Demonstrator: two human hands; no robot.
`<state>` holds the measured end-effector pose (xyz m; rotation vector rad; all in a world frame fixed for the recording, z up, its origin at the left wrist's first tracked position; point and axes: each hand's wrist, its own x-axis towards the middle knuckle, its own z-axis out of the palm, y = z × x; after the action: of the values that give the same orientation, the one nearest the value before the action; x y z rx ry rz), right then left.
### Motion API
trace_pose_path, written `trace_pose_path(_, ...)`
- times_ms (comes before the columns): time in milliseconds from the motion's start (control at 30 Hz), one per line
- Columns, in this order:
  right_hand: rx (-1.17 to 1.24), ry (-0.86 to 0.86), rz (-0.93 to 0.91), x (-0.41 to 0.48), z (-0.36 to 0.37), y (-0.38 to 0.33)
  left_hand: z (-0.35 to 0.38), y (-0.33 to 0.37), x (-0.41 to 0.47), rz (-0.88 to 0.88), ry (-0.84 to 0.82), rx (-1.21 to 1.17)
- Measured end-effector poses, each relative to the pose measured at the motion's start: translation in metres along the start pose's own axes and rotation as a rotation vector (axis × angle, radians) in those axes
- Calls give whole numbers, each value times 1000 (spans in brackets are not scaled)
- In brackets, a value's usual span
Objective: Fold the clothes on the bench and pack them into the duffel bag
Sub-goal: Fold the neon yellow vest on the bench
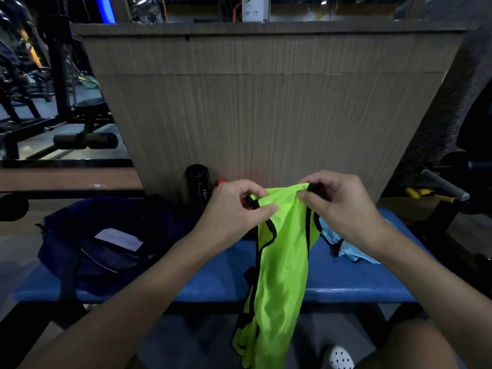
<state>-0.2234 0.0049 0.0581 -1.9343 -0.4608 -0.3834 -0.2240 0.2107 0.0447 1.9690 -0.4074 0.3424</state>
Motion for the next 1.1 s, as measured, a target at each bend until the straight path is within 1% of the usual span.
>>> trace_pose_path(100,18,-43,-1,-1,-3,-3,1,3,2,-17,53,-30)
trace_pose_path(233,70,-109,41,-2,-10,0,-1,15,5,-35,50,-121)
trace_pose_path(333,-35,-123,35,-1,-14,5,-1,21,7,-54,29,-196)
trace_pose_path(433,-18,-133,74,-1,-17,6,3,21,9,-62,24,-238)
trace_pose_path(533,41,-78,47,-2,-16,5,7,16,8,-57,62,-253)
trace_pose_path(600,112,-37,34,-3,-14,3,10,12,8,-107,79,-280)
trace_pose_path(700,171,5,25,-4,-10,0,11,9,6,-222,31,-298)
trace_pose_path(767,189,19,24,-4,-10,-1,9,10,6,-237,22,-289)
trace_pose_path(833,146,6,35,-4,-12,1,6,12,7,-232,45,-314)
trace_pose_path(1000,-140,-39,77,0,-14,15,7,21,9,-183,88,-374)
trace_pose_path(1100,-165,7,77,1,-15,11,9,18,8,-165,123,-357)
